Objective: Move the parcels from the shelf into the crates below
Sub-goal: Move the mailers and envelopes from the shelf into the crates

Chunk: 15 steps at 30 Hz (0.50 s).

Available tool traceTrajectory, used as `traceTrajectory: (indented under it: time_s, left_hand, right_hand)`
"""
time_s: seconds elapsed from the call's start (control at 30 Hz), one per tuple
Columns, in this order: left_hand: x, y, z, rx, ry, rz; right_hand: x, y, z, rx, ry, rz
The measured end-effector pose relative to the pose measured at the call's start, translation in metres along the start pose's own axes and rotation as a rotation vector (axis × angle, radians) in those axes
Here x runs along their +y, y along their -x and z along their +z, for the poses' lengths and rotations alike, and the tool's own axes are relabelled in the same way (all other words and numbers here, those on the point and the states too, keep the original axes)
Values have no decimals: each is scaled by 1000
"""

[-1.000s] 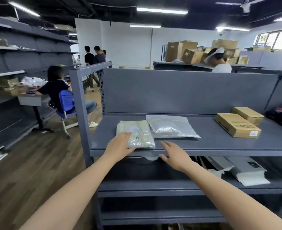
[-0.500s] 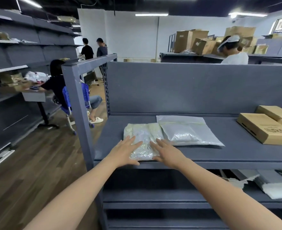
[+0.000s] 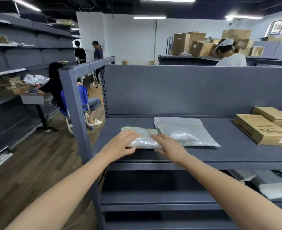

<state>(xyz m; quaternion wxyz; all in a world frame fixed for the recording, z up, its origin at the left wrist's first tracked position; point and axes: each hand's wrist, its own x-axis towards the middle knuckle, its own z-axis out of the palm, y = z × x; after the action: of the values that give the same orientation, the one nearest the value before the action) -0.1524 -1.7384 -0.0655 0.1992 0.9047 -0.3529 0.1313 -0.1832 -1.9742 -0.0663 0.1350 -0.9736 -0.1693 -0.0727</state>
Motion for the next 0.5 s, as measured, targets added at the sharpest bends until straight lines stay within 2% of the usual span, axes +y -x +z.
traceTrajectory:
  time_s: [0.17, 0.37, 0.5]
  left_hand:
    - [22, -25, -54, 198, 153, 26]
    - [42, -40, -97, 248, 202, -64]
    - [42, -38, -103, 262, 327, -111]
  right_hand:
    - [-5, -1, -53, 209, -65, -81]
    - [-17, 6, -97, 454, -325, -37]
    - [-25, 17, -107, 424, -593, -12]
